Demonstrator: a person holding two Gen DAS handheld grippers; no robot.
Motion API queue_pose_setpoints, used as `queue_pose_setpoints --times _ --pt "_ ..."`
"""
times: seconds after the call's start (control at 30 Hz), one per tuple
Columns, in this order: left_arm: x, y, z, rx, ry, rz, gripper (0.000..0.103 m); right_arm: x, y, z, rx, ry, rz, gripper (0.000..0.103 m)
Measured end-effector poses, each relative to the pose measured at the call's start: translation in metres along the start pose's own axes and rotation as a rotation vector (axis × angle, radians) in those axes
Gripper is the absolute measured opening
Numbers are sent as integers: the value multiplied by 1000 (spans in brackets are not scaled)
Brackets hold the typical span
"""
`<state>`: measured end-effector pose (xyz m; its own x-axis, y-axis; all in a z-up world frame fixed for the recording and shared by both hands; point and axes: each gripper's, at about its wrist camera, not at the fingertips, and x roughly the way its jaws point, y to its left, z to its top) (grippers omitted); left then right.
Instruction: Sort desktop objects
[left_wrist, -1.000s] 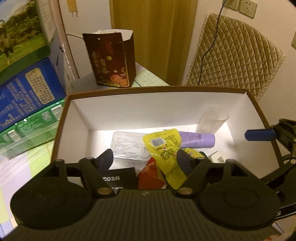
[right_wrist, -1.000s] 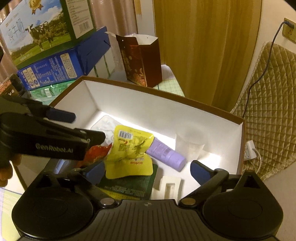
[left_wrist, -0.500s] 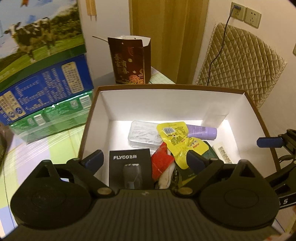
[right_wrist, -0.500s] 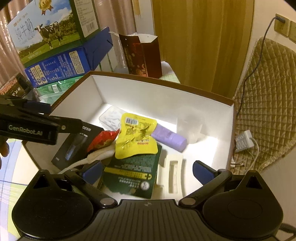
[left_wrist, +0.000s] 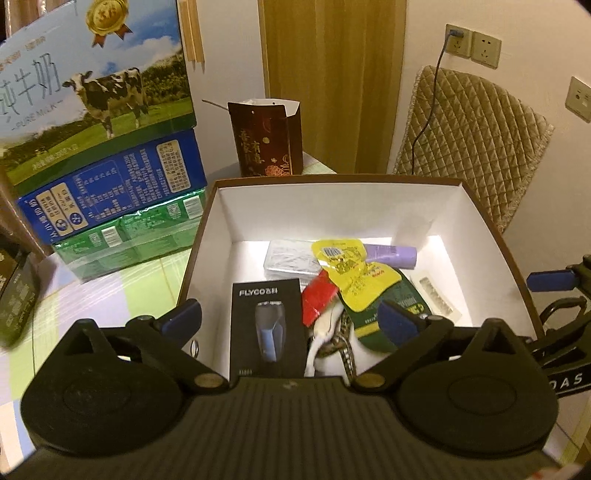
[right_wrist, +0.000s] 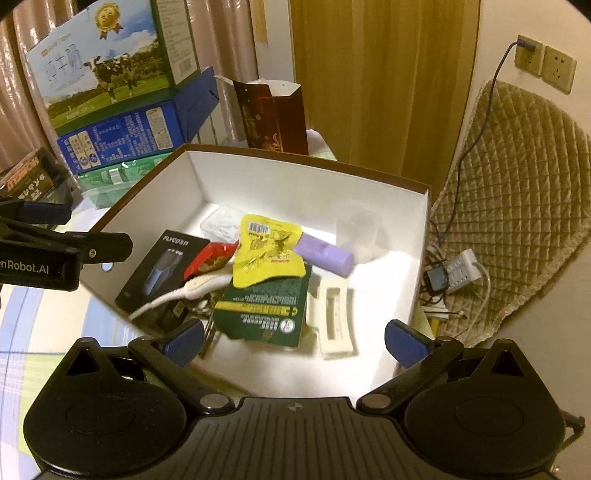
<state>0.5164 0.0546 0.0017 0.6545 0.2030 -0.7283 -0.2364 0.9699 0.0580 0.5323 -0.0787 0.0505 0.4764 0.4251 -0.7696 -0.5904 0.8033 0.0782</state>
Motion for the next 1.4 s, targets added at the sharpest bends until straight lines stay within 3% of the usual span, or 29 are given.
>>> queue_pose_setpoints --times 0.3,0.57,0.8,1.4 --pt "-36 -7 -31 27 -34 59 102 -30 10 -25 18 -38 2 101" --pt "-66 -3 -52 -24 -21 67 102 -58 33 -47 -94 -101 -50 101" --pt "-92 -6 -71 -47 -13 82 102 -74 41 -62 -88 -85 -16 101" --pt "-131 -14 -114 -78 45 90 102 -101 51 -98 -72 -66 -25 101"
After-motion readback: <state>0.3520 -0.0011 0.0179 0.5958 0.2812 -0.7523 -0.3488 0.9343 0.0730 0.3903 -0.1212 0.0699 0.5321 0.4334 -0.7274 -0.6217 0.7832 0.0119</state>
